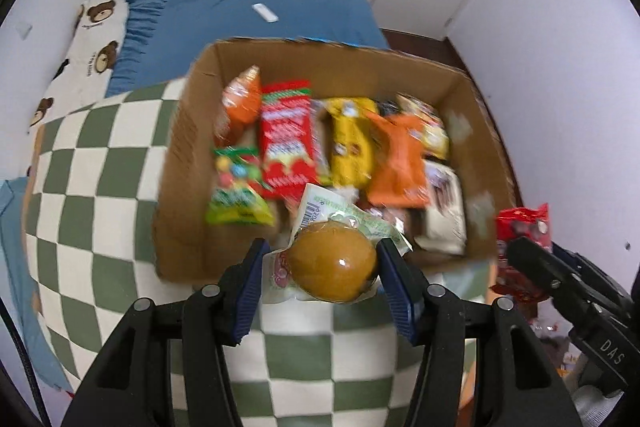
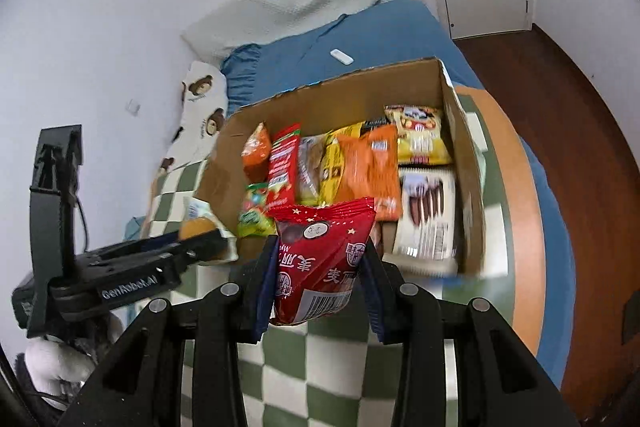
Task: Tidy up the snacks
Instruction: 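Carry the egg-yolk snack and small red packet into the box and release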
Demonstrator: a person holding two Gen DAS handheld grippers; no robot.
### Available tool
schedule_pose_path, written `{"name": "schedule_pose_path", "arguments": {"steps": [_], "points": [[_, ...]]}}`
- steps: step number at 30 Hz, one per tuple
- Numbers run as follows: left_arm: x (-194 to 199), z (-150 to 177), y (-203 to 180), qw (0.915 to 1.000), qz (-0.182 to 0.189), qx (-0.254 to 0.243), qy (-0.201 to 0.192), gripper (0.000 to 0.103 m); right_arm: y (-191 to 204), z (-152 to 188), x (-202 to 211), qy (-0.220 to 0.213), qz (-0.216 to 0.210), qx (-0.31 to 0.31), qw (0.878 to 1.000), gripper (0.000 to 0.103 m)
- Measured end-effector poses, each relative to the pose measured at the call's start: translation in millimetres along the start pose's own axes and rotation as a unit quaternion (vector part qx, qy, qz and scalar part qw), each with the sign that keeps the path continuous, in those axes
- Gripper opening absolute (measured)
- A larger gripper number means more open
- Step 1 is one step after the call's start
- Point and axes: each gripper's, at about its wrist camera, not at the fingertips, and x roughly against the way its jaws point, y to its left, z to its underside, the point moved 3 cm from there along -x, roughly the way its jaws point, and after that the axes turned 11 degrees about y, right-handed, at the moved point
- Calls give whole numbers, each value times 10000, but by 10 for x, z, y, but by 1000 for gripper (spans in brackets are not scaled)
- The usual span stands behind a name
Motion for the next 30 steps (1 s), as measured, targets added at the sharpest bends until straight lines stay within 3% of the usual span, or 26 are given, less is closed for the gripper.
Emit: {"name": "schedule_pose_path", "arguments": {"steps": [7,14,16,18,20,23,24,27,30], "points": [[-383,-322,221,9979,-460,101,449,53,-90,-332,-525,587,230,71,9980,41],[-759,-304,277,9934,-490,167,1020,55,-188,-360,-961,1107,348,-62,9932,42],[-808,-278,287,9922,-506,234,1117,55,-225,-344,-1071,1376,351,-132,9898,52],[-827,-250,291,9919,-543,269,1113,54,-243,-340,-1115,1449,436,-125,9884,70],[-821,-231,283,9923,-604,242,1054,56,-246,-345,-1140,1461,561,-94,9876,77],[-803,-217,279,9926,-671,248,980,71,-249,-356,-1135,1424,754,-113,9869,94],[-795,-210,266,9925,-715,233,961,79,-250,-359,-1134,1400,864,-113,9863,97],[-776,-202,262,9920,-884,193,881,92,-220,-372,-1132,1322,1136,-58,9847,98],[-741,-199,272,9922,-967,217,757,92,-194,-366,-1092,1232,1345,37,9832,99]]}}
